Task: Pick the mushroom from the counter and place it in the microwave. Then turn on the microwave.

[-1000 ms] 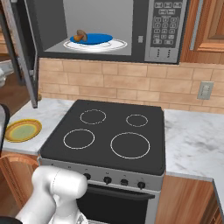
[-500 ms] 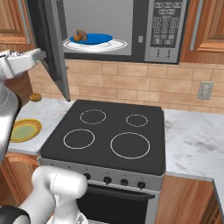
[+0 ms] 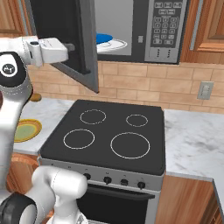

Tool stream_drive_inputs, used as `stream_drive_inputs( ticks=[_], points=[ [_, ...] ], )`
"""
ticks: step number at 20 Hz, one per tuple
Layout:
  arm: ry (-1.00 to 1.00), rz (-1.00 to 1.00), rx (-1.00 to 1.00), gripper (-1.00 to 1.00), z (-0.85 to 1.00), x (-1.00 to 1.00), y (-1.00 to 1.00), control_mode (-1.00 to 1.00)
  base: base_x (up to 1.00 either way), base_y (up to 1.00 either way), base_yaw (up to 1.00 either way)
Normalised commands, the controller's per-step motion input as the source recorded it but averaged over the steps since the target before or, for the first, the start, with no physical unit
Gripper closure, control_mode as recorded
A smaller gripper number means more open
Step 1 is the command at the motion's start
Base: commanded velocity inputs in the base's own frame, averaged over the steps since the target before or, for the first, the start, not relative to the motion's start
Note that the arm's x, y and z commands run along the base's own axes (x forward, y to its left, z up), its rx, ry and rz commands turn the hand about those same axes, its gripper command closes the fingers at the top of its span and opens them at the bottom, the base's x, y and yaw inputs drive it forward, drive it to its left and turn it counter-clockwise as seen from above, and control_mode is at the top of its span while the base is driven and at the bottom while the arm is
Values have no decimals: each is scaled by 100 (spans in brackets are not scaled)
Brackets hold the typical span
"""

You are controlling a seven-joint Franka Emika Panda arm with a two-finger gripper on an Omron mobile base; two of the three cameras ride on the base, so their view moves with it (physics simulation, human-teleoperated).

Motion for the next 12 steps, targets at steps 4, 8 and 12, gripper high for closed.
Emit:
stream_drive_inputs(
  ticks=[4,8,12],
  points=[
    [0,19,19,100,0,51,-41,-100,0,0,0],
    [0,18,16,100,0,58,-30,-100,0,0,0],
    [0,18,16,100,0,66,-23,-100,0,0,0]
  ],
)
